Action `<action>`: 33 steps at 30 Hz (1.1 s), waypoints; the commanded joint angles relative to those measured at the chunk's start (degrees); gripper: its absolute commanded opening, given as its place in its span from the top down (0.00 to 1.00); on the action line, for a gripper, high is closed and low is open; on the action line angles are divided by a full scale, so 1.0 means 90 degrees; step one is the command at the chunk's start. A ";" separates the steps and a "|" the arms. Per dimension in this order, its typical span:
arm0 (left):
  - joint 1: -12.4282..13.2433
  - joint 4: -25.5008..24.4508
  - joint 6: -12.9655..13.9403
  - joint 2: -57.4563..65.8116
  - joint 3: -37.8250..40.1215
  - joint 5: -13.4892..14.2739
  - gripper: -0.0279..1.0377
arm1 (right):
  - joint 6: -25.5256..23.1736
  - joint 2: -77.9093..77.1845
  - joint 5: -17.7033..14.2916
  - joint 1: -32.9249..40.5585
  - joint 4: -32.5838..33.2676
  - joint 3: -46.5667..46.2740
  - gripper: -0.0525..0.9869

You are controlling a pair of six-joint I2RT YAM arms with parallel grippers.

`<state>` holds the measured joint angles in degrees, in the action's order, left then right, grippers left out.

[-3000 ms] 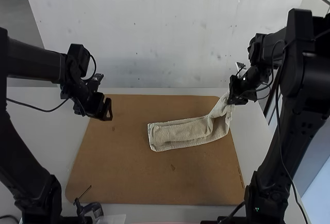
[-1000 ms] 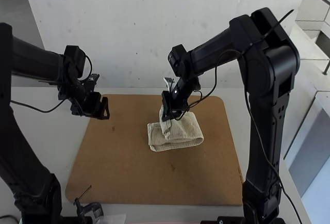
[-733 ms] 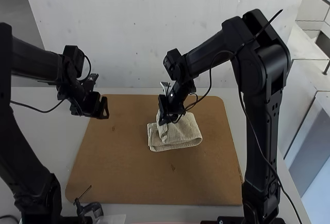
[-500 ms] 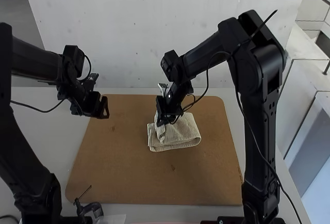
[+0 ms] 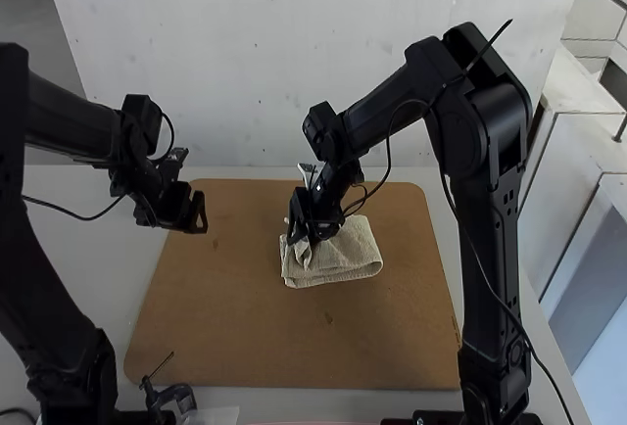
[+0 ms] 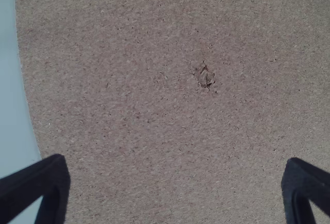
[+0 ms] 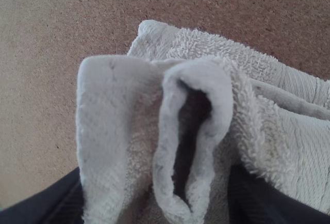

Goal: Fold the towel.

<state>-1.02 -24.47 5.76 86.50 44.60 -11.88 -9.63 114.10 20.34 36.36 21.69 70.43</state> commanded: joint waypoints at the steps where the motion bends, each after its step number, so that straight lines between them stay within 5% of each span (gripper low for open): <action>1: 0.0054 0.0053 0.0073 0.0067 0.0005 -0.0077 0.12 | -0.0180 -0.0129 0.0162 0.0071 -0.0096 0.0231 0.42; 6: 0.0045 0.0053 0.0073 0.0067 0.0005 -0.0077 0.12 | -0.0268 -0.0168 0.0318 0.0071 -0.0096 0.0367 0.34; 22: 0.0054 0.0053 0.0083 -0.0031 0.0015 -0.0077 0.12 | -0.0727 -0.0501 0.0611 0.0736 -0.0233 -0.0062 0.33; 33: 0.0113 0.0053 0.0141 -0.0080 -0.0024 -0.0077 0.12 | -0.0922 -0.1721 0.0641 -0.0036 -0.0233 0.0026 0.33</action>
<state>-0.51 -24.29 6.22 87.05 44.60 -11.94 -16.56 104.27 25.28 38.61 19.79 69.71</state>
